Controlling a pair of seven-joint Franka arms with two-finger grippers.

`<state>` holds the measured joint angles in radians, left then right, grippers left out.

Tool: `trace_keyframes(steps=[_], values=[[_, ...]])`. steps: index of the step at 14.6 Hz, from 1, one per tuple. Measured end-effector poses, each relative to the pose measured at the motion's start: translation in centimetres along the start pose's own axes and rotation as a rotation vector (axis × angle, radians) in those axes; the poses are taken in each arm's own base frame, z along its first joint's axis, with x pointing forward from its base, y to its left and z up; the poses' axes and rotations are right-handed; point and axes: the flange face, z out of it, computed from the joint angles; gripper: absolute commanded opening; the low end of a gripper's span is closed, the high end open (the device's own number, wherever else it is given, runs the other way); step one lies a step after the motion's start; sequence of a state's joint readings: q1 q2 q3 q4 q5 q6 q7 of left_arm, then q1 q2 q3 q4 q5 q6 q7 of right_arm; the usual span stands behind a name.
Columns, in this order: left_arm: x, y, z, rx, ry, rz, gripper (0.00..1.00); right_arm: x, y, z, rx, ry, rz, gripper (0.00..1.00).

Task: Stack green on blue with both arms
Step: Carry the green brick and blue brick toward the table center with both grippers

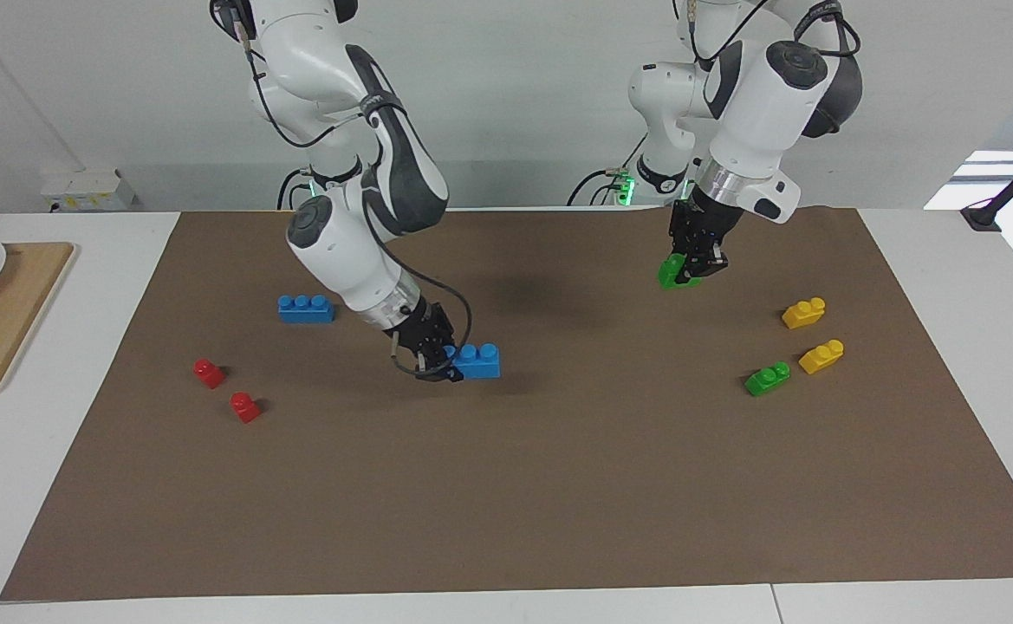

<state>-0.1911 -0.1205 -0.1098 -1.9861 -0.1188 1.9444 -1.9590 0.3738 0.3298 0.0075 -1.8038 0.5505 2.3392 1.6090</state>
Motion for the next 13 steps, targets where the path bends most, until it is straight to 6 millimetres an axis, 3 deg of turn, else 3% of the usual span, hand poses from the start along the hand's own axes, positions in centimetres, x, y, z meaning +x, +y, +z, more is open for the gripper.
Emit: trace_keyframes(steps=[3, 6, 13], values=[[-0.1, 0.1, 0.2, -0.012, -0.006, -0.049, 0.0, -3.6, 2.3, 3.2, -0.035, 0.003, -0.042, 0.0], [-1.9, 0.0, 2.5, 0.004, -0.004, -0.068, 0.0, -6.0, 4.2, 6.1, -0.044, 0.009, -0.011, 0.0], [-6.4, -0.2, 7.4, 0.012, -0.013, -0.137, 0.0, -7.2, 6.2, 11.3, -0.04, 0.035, 0.09, 0.0]])
